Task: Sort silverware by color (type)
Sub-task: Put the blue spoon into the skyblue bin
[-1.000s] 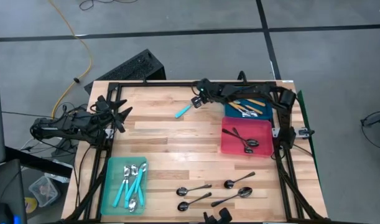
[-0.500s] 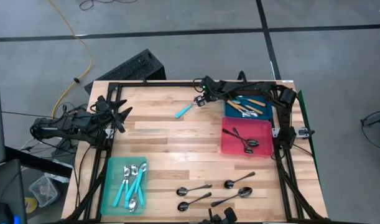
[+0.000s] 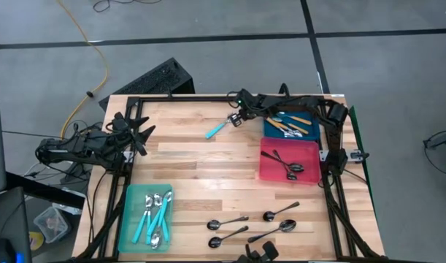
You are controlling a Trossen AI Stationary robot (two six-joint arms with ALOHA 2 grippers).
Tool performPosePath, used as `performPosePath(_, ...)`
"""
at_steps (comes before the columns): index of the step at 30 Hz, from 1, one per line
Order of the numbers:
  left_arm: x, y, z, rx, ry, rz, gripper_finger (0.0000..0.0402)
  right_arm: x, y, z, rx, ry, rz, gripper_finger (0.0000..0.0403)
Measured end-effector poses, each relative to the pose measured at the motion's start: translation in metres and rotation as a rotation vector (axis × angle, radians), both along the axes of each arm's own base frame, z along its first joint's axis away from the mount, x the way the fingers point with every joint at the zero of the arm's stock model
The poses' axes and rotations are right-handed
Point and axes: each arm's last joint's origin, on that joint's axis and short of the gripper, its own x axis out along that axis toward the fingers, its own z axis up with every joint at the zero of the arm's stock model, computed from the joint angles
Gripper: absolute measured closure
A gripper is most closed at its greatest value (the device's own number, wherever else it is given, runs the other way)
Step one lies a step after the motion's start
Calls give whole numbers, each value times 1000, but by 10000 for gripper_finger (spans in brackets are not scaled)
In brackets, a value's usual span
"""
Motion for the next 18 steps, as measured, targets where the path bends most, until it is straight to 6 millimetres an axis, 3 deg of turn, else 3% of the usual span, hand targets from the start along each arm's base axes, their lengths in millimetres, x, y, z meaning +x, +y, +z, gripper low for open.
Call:
performPosePath(5, 0, 0, 3, -7, -33, 7, 196, 3, 4, 0, 8, 2, 59, 387)
performPosePath(8, 1, 0, 7, -34, -99, 4, 196, 10, 11, 13, 23, -5, 129, 387)
performPosePath(12, 10, -1, 14, -40, -150, -7, 196, 20, 21, 58, -40, -41, 214, 387)
performPosePath(18, 38, -2, 14, -29, -69, 9, 196, 18, 48, 154, -185, -162, 333, 386)
